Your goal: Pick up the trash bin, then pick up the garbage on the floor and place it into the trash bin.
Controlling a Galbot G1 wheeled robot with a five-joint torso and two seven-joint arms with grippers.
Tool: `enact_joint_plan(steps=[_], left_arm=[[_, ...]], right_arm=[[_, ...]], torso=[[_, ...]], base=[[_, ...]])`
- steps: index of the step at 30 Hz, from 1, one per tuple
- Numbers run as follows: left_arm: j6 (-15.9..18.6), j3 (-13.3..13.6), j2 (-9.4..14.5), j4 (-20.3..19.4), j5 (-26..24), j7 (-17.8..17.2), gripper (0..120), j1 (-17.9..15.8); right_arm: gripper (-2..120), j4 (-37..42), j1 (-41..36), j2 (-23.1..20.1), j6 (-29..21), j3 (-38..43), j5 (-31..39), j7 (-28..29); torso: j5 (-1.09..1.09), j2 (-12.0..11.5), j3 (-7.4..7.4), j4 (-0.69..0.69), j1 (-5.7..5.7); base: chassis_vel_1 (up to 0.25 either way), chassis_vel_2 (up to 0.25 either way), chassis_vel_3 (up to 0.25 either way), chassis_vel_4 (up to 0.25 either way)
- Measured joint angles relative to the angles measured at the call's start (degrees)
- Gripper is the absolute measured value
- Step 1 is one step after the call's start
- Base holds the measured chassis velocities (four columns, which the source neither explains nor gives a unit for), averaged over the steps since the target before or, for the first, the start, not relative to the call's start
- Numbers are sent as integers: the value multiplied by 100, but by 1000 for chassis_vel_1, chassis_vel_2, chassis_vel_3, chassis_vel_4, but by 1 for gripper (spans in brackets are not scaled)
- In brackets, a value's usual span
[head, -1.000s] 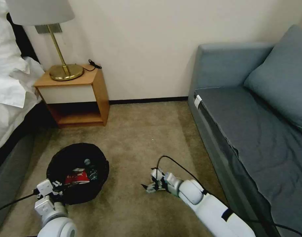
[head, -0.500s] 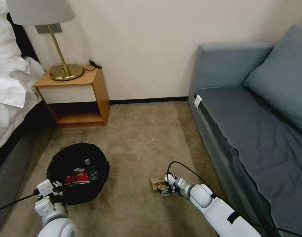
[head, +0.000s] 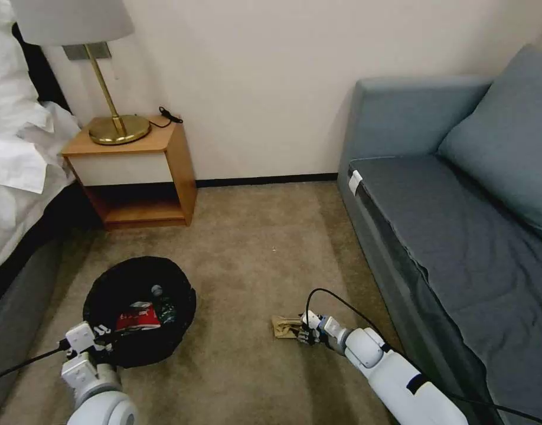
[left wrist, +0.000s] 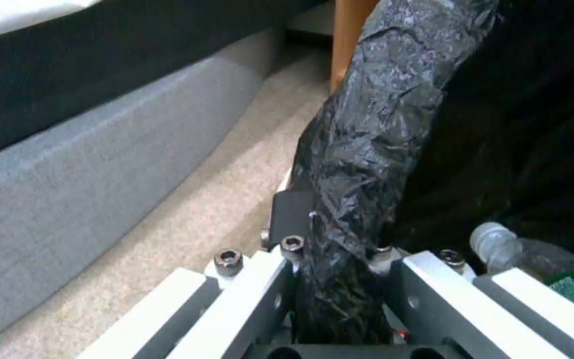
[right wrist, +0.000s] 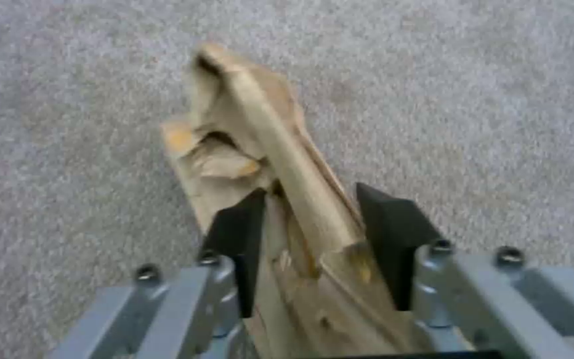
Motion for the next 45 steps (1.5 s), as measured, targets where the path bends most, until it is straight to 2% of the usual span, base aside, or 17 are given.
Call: enact_joint_plan(steps=[1, 3, 5, 11, 17, 24, 26, 33, 35, 36, 38, 40, 45], left_arm=[[3, 0, -3, -28, 0, 0, 1, 5], [4, 1, -4, -39, 0, 0, 1, 7], [9, 0, -5, -62, 0, 1, 1, 9], [14, -3, -11, -62, 1, 0, 1, 5], [14, 8, -40, -52, 34, 1, 1, 16], [9, 20, -60, -27, 86, 1, 1, 17], [8, 20, -60, -31, 92, 0, 1, 19], [-4, 13, -59, -32, 104, 0, 1, 37], [-9, 23, -67, -30, 139, 0, 1, 37], [-9, 23, -67, -30, 139, 0, 1, 37], [-16, 59, -95, -15, 244, 0, 1, 21], [-16, 64, -98, -15, 251, 0, 1, 17], [-2, 86, -104, -15, 299, 0, 1, -29]], right_arm=[[31, -10, 13, 7, 14, 0, 1, 6], [30, -16, 19, 12, 23, 0, 2, 8], [18, -42, 40, 37, 61, 0, 2, 21], [0, -55, 80, 125, 124, 2, 13, 56], [0, 26, 139, 240, 206, -44, 100, 145], [0, 437, 250, 496, 351, -337, 565, 717], [0, 765, 288, 581, 396, -522, 885, 1021], [0, 1504, 282, 719, 558, -837, 1628, 1504], [0, 1892, 234, 730, 612, -1059, 2143, 1598], [0, 1892, 234, 730, 612, -1059, 2143, 1598], [0, 2417, 179, 772, 575, -1448, 2701, 1659], [0, 2435, 181, 793, 577, -1491, 2719, 1659], [0, 2170, 349, 1166, 707, -1846, 2695, 1654]], torso=[[0, 0, 0, 0, 0], [0, 0, 0, 0, 0], [0, 0, 0, 0, 0], [0, 0, 0, 0, 0], [0, 0, 0, 0, 0], [-1, 0, 0, 1, 0], [-1, 0, 0, 1, 0], [-1, 0, 0, 1, 0], [-1, 0, 0, 1, 0], [-1, 0, 0, 1, 0], [-1, 0, 0, 0, 0], [-1, 0, 0, 0, 0], [-1, 0, 0, 0, 0]], base=[[0, 0, 0, 0], [0, 0, 0, 0], [0, 0, 0, 0], [0, 0, 0, 0], [0, 0, 0, 0], [0, 0, 0, 0], [0, 0, 0, 0], [0, 0, 0, 0], [0, 0, 0, 0], [0, 0, 0, 0], [0, 0, 0, 0], [0, 0, 0, 0], [0, 0, 0, 0]])
